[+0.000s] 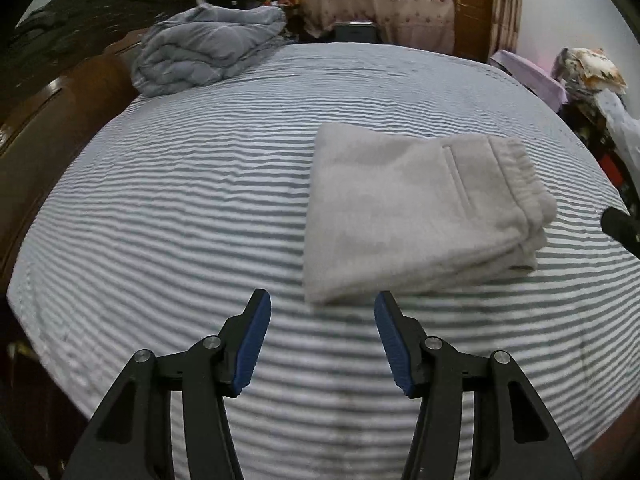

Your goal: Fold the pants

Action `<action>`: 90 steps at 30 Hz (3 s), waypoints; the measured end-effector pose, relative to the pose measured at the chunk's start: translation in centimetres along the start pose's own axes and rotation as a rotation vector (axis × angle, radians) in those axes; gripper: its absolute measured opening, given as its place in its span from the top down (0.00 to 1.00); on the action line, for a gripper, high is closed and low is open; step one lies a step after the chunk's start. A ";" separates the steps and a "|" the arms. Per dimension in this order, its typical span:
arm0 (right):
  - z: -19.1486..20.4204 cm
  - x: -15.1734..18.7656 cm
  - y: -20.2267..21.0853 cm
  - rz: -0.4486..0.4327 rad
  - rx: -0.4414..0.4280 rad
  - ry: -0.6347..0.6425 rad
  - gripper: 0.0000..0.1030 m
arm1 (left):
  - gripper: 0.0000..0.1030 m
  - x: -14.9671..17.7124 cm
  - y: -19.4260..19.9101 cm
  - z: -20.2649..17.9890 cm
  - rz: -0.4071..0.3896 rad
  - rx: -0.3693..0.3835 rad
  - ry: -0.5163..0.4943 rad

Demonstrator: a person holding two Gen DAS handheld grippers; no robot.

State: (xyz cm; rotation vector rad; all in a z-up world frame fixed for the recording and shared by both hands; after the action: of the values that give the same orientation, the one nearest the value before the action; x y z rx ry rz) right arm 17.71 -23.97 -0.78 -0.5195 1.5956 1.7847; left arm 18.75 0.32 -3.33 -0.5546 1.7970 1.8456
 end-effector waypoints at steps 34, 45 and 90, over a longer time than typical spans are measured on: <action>5.9 9.2 9.7 -0.034 0.067 0.200 0.01 | 0.38 8.7 10.9 2.1 -0.068 -0.061 0.086; 6.8 9.7 9.5 -0.032 0.091 0.245 0.01 | 0.38 9.2 10.4 1.2 -0.030 -0.039 0.056; 6.6 10.6 8.2 0.018 0.098 0.221 0.01 | 0.38 9.6 7.7 0.7 0.020 -0.046 0.019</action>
State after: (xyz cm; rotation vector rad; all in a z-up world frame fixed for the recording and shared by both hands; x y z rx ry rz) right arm 5.50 -15.37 -1.25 -0.6764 1.8326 1.6991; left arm 6.49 1.69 -3.07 -0.5748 1.7825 1.9051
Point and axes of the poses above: each gripper's, at about its wrist camera, not at the fingertips, and y roughly against the way its jaws point, z to its left, x to its underside, the point moved 2 cm from there along -y, roughly the way its jaws point, and after that the axes turned 1 degree about y, right-handed, at the moved point
